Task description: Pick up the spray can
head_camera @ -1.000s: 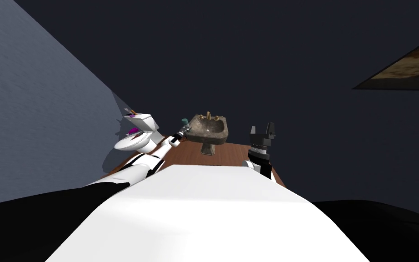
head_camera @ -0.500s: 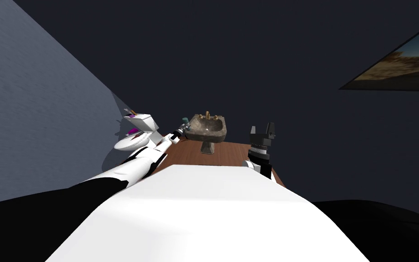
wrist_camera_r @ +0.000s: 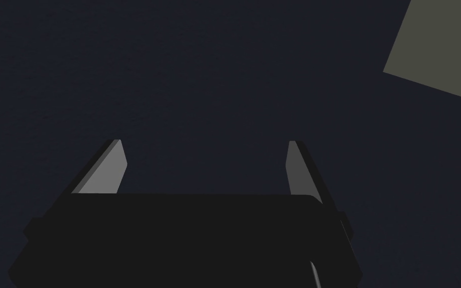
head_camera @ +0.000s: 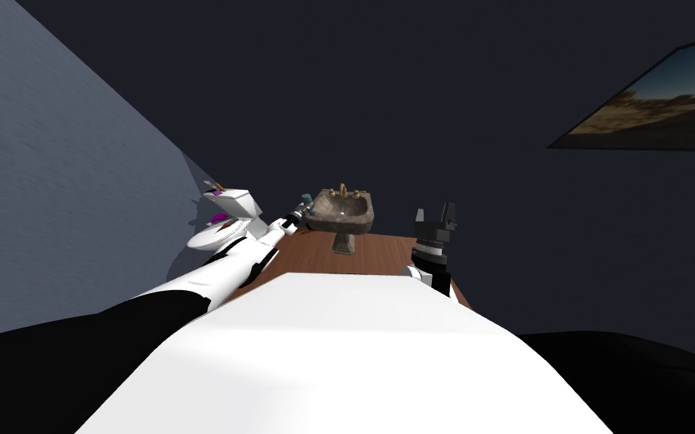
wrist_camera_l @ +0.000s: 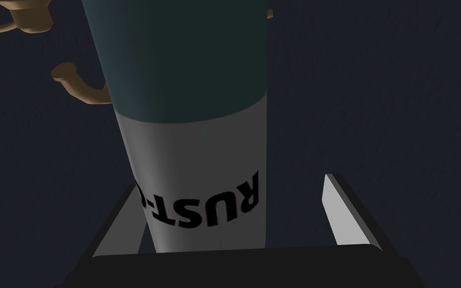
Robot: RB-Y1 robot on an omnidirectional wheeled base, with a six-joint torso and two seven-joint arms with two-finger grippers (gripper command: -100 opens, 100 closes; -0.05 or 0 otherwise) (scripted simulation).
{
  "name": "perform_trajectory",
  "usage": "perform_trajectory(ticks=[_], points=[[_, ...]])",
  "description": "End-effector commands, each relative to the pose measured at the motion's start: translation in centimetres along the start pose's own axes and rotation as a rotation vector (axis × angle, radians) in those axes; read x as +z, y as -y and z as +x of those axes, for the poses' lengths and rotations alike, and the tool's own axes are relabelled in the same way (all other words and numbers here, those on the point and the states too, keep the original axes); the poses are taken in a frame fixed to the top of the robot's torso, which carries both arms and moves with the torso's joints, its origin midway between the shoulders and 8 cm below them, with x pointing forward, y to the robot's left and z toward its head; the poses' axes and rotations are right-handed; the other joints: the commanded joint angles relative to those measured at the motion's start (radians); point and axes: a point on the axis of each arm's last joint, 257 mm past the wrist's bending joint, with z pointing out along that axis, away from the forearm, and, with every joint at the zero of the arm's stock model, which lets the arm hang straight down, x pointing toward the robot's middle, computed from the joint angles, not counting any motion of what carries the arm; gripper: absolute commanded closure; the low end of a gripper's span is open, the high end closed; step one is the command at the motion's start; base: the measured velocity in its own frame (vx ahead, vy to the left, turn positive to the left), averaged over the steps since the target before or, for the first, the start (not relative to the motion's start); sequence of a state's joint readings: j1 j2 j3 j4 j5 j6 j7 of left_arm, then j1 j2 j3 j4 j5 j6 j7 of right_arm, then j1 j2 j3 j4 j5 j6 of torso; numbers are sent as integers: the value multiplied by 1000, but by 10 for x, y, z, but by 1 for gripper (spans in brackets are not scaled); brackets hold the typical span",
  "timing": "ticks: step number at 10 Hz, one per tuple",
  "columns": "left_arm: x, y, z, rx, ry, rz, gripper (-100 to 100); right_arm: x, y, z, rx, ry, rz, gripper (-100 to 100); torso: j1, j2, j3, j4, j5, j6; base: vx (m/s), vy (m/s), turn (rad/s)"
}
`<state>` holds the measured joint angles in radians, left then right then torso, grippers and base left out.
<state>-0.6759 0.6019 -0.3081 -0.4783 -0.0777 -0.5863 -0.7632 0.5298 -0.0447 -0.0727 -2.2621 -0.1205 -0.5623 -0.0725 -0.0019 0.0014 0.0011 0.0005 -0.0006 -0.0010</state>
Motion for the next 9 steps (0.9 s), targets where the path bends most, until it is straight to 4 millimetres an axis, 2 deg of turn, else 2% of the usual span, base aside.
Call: perform_trajectory(ticks=[1,4,5,9], points=[[-2,-5,6,-1,-11,-11,-100,0,0,0,0,0,0,0,0,0,0,0,0,0,11,0,-5],[-1,-4,5,-1,-11,-10,-100,0,0,0,0,0,0,0,3,-2,-2,-1,1,-1,2,0,1],[-1,-4,5,-1,-10,-10,100,0,0,0,0,0,0,0,3,-2,-2,-2,1,-1,-1,-3,-16],[-1,-3,5,-2,-10,-9,100,0,0,0,0,0,0,0,3,-2,-2,-2,1,-2,0,0,0]])
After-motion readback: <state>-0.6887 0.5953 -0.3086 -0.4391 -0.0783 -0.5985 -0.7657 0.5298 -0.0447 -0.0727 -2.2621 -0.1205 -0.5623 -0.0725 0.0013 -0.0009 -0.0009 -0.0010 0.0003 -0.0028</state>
